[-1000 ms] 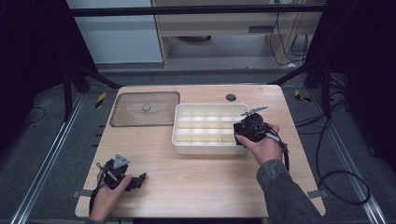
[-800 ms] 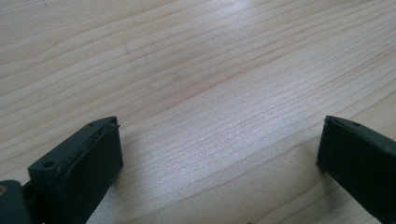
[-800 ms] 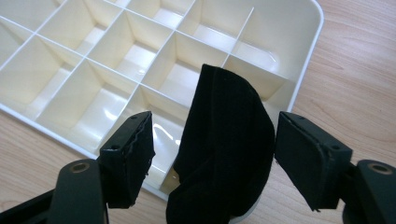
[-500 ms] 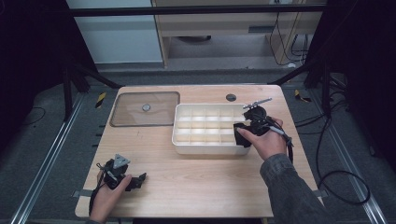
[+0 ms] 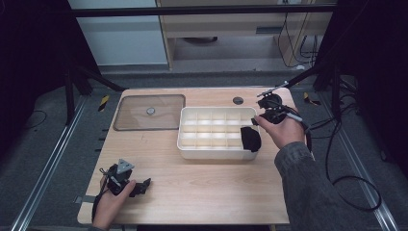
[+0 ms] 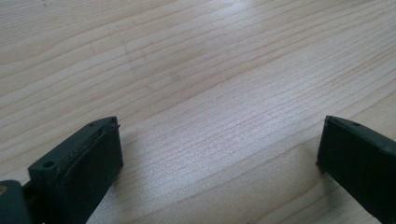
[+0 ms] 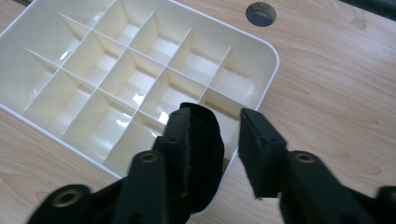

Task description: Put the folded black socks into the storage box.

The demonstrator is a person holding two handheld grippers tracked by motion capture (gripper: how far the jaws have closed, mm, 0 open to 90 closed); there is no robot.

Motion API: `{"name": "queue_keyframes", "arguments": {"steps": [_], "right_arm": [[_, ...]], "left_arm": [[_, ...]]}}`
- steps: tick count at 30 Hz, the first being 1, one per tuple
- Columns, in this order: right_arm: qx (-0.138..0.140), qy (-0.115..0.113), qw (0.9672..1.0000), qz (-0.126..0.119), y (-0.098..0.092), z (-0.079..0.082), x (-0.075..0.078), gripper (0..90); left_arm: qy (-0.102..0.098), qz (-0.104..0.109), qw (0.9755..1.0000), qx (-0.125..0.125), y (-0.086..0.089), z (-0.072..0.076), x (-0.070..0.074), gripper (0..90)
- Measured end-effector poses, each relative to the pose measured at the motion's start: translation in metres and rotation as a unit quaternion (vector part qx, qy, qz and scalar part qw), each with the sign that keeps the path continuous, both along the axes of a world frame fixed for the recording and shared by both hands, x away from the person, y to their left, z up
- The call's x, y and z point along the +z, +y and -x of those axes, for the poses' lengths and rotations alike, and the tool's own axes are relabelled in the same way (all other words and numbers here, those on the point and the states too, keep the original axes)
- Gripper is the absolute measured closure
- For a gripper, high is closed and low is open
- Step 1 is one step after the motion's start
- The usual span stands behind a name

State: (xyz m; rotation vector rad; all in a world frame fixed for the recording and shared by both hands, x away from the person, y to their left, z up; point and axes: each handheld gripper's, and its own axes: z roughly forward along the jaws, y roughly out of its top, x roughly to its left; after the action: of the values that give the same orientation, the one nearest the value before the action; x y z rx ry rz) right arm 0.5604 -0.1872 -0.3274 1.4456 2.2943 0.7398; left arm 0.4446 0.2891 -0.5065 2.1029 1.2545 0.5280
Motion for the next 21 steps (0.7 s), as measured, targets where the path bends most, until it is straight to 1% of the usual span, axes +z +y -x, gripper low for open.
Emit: {"name": "queue_keyframes", "arguments": {"steps": [3, 4, 5, 8, 15, 21], "right_arm": [[0.002, -0.001, 1.0000, 0.003, 0.002, -0.003, 0.003, 79.6], [0.002, -0.001, 1.0000, 0.003, 0.002, -0.003, 0.003, 79.6], [0.001, 0.001, 1.0000, 0.007, 0.003, -0.004, 0.004, 84.8], [0.004, 0.007, 0.9999, 0.007, 0.007, -0.007, 0.003, 89.2], [0.010, 0.015, 0.9997, 0.015, 0.013, -0.012, -0.004, 90.0], [0.017, 0.029, 0.9993, 0.016, 0.021, -0.017, -0.019, 90.0]], "left_arm": [[0.001, 0.000, 1.0000, 0.000, 0.000, 0.000, 0.000, 0.0], [0.001, 0.000, 1.0000, 0.000, 0.000, 0.000, 0.000, 0.0], [0.001, 0.000, 1.0000, 0.000, 0.000, 0.000, 0.000, 0.0], [0.001, 0.001, 1.0000, -0.001, 0.000, 0.000, 0.000, 0.0], [0.000, 0.000, 1.0000, -0.001, 0.000, 0.000, 0.000, 0.0], [0.000, 0.000, 1.0000, -0.001, 0.000, 0.000, 0.000, 0.0]]}}
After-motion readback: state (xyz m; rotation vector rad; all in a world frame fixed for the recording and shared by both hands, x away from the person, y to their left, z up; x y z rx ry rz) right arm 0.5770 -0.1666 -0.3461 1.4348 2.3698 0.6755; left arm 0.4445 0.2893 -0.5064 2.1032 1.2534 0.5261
